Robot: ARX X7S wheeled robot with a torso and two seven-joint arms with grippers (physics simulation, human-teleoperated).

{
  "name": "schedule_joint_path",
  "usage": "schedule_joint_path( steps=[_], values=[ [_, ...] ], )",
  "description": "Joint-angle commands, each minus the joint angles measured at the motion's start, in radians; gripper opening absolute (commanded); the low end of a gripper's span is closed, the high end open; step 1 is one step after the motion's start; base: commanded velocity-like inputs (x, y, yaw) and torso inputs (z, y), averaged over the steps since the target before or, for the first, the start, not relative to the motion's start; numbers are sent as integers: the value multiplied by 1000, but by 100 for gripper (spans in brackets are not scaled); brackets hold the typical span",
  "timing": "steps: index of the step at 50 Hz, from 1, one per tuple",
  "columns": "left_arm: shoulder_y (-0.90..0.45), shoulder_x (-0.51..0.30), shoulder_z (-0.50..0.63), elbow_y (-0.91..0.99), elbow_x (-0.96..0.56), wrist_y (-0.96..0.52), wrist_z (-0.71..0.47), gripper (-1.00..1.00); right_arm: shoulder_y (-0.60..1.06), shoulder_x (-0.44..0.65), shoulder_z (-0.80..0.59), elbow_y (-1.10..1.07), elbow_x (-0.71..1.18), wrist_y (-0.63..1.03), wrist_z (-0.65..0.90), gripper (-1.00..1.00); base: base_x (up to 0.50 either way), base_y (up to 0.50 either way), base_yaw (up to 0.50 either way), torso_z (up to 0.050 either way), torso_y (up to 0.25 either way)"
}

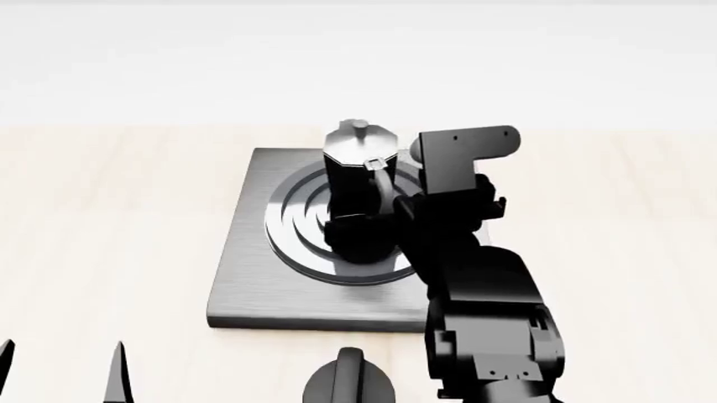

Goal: Put the moka pot on the stove.

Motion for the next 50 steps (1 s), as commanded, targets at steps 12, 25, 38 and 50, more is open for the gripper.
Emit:
schedule_joint_path(
  steps=[12,25,38,50],
  values=[
    [-1,-1,3,1,0,1,-3,100,-6,-1,40,0,-39,0,-10,100,0,0,0,0,0],
    [0,-3,5,5,1,4,-6,100,-16,-1,-14,0,-8,-20,-43,100,0,0,0,0,0],
    [3,-7,7,14,1,3,-9,100,-28,-1,-23,0,-4,-42,-64,100,0,0,0,0,0],
    [4,-8,10,16,4,3,-11,100,-35,0,58,0,-79,-66,-92,100,0,0,0,0,0]
  ],
)
